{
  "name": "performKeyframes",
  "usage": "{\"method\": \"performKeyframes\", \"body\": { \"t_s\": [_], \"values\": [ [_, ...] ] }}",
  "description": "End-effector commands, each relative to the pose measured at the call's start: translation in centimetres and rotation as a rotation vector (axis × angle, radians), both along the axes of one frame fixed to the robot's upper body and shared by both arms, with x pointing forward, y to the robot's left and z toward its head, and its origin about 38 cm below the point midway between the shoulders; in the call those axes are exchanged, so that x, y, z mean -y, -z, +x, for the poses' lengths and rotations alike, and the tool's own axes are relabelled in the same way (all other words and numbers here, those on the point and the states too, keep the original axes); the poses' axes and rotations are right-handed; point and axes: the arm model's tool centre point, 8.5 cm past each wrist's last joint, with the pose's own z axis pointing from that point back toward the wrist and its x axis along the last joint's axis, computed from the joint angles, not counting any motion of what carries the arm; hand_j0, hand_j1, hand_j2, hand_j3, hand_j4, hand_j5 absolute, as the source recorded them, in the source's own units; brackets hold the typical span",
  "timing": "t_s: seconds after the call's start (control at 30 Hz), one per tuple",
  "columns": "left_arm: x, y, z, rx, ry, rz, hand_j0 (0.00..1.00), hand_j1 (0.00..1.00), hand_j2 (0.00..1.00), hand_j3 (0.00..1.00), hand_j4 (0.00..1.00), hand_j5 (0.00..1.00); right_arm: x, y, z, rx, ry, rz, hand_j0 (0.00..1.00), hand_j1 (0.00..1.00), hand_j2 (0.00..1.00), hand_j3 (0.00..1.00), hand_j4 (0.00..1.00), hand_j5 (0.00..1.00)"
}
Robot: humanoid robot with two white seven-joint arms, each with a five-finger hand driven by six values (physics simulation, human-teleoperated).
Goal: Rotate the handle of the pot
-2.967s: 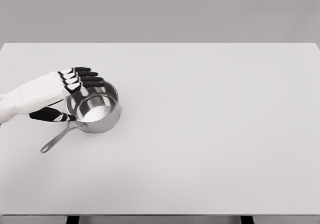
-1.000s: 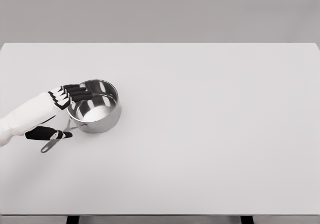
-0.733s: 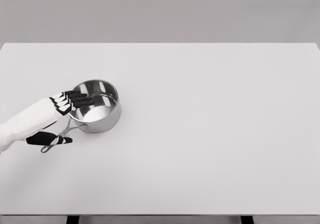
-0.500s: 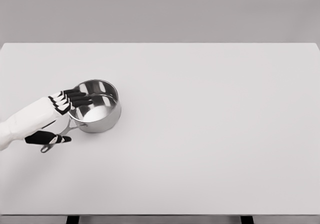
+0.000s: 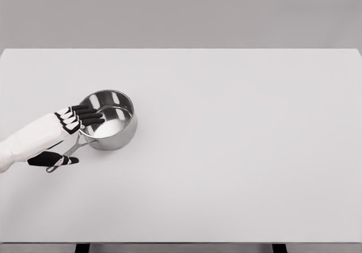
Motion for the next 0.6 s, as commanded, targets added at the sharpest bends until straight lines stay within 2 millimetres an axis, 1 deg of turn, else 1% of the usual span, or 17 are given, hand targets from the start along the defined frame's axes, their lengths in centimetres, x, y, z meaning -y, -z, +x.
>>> {"method": "performKeyframes", "body": {
  "t_s": [0.0,0.37,0.57],
  "values": [
    [0.03,0.02,-0.03,0.007,0.005,0.01,1.0,1.0,1.0,1.0,1.0,1.0,0.0,0.0,0.0,0.0,0.0,0.0,1.0,1.0,1.0,1.0,1.0,1.0],
    [-0.06,0.21,-0.15,0.002,0.004,0.014,1.0,1.0,1.0,1.0,1.0,1.0,0.0,0.0,0.0,0.0,0.0,0.0,1.0,1.0,1.0,1.0,1.0,1.0],
    [-0.38,-0.06,-0.01,0.009,-0.002,0.024,1.0,1.0,1.0,1.0,1.0,1.0,0.0,0.0,0.0,0.0,0.0,0.0,1.0,1.0,1.0,1.0,1.0,1.0]
  ]
}}
